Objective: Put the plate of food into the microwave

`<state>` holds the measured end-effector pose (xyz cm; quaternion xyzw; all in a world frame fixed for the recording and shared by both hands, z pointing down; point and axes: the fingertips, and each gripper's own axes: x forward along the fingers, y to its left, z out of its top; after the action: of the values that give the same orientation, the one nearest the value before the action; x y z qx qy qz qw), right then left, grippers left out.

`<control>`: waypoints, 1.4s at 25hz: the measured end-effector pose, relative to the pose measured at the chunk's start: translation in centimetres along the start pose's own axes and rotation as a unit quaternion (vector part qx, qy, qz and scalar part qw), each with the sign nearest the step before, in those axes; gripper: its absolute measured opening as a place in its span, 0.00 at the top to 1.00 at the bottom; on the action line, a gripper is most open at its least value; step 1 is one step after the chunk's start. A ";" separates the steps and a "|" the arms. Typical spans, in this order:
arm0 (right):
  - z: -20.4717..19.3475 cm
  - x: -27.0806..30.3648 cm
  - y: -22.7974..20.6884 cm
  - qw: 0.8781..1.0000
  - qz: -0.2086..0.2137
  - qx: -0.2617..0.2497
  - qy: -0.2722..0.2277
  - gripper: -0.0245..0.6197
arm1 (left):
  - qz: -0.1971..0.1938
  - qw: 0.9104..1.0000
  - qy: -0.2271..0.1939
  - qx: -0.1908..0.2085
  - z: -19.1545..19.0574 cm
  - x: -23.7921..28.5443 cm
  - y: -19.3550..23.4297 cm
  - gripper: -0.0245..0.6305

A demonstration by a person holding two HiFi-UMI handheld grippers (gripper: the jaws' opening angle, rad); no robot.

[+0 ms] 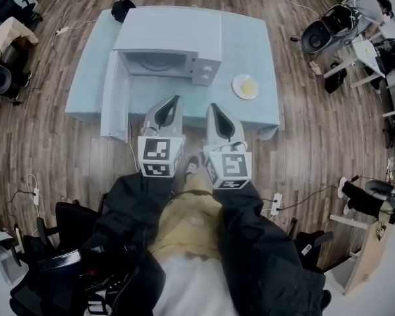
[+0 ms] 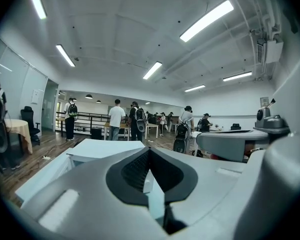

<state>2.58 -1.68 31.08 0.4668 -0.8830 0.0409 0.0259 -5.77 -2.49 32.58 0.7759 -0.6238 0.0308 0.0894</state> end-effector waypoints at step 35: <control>-15.6 8.8 -16.5 0.979 -0.076 0.091 0.165 0.96 | -0.006 0.982 0.187 -0.010 -14.1 16.0 -0.1 0.96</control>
<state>11.44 -16.68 48.17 0.5197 -0.8212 0.1953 0.1323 -1.29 -15.39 48.97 0.7589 -0.5920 0.1690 0.2123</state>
